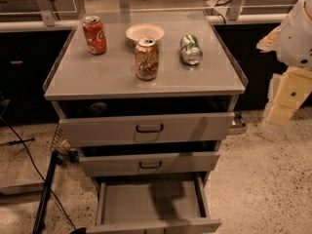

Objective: Place orange can into bottom drawer

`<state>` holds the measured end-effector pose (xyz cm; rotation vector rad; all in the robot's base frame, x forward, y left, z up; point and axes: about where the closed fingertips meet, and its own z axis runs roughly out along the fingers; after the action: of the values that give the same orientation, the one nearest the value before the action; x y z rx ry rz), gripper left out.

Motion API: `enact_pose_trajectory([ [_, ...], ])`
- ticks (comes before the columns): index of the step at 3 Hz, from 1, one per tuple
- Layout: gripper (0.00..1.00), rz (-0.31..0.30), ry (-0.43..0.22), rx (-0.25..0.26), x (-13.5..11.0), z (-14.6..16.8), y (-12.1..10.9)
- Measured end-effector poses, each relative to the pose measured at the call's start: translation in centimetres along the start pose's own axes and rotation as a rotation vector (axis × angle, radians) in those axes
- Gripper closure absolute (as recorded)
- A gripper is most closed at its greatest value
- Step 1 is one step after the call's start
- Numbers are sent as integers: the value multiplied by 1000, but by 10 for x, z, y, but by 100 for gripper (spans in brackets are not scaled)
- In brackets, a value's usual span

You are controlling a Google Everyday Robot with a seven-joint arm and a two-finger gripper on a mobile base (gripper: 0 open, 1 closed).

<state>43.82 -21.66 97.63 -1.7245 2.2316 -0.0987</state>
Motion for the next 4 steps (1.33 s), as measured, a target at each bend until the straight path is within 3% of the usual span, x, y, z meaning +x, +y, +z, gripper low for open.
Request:
enact_pose_trajectory([
  [1, 0, 0, 0, 0, 0, 0, 0],
  [4, 0, 16, -147, 26, -58, 25, -65],
])
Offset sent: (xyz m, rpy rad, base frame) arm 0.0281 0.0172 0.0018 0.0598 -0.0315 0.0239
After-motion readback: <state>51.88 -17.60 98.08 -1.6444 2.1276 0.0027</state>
